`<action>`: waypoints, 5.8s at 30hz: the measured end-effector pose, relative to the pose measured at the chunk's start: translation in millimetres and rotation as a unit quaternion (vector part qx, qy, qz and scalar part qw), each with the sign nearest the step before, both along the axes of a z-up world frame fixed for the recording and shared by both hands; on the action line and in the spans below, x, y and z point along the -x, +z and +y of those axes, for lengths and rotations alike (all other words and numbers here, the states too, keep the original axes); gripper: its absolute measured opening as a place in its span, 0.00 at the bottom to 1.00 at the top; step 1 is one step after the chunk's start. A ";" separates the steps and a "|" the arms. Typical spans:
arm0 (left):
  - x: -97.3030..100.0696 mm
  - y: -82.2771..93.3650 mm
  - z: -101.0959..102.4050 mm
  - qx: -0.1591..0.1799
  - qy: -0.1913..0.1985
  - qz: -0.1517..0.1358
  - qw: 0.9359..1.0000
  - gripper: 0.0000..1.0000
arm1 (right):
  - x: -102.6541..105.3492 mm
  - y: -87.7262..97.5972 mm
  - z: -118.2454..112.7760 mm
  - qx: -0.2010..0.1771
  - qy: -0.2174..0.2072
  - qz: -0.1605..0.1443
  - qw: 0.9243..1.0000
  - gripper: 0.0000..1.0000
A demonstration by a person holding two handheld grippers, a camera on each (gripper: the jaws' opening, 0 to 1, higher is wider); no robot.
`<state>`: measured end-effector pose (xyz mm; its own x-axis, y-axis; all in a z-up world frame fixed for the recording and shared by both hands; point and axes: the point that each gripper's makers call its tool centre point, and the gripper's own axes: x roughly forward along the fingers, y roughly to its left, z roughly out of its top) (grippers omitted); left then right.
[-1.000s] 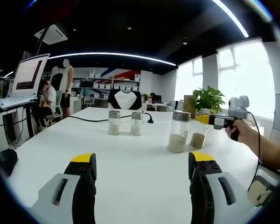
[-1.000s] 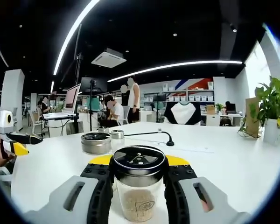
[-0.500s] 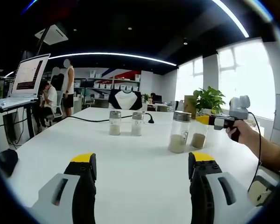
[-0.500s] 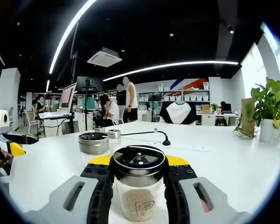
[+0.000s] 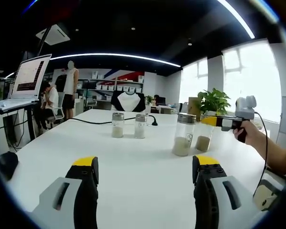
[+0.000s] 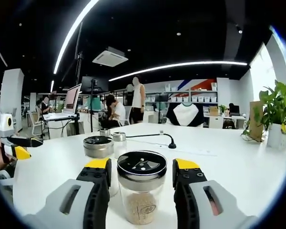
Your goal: Rotate the seasoning bottle until the label or dispensing opening points toward the visible target arrow and the bottle remains upright within the marked orientation range
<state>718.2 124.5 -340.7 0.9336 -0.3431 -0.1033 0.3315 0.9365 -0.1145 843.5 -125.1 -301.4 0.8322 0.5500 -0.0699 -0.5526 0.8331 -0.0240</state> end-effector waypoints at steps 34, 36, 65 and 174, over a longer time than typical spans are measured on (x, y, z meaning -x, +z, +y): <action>-1.4 -3.0 -1.7 -0.003 -0.002 0.003 1.000 0.85 | 21.3 5.9 15.1 -0.013 0.291 0.021 0.956 0.57; -1.7 -3.3 -1.1 -0.003 -0.002 0.003 1.000 0.85 | 22.0 5.6 17.3 -0.013 0.308 0.022 0.951 0.57; -4.0 -5.4 1.7 -0.003 0.003 0.008 1.000 0.85 | 22.9 1.3 29.4 -0.037 0.406 0.021 0.913 0.43; 0.4 -2.8 -0.7 0.003 0.000 0.006 1.000 0.84 | 4.2 -1.0 15.6 -0.004 0.227 0.022 0.974 0.39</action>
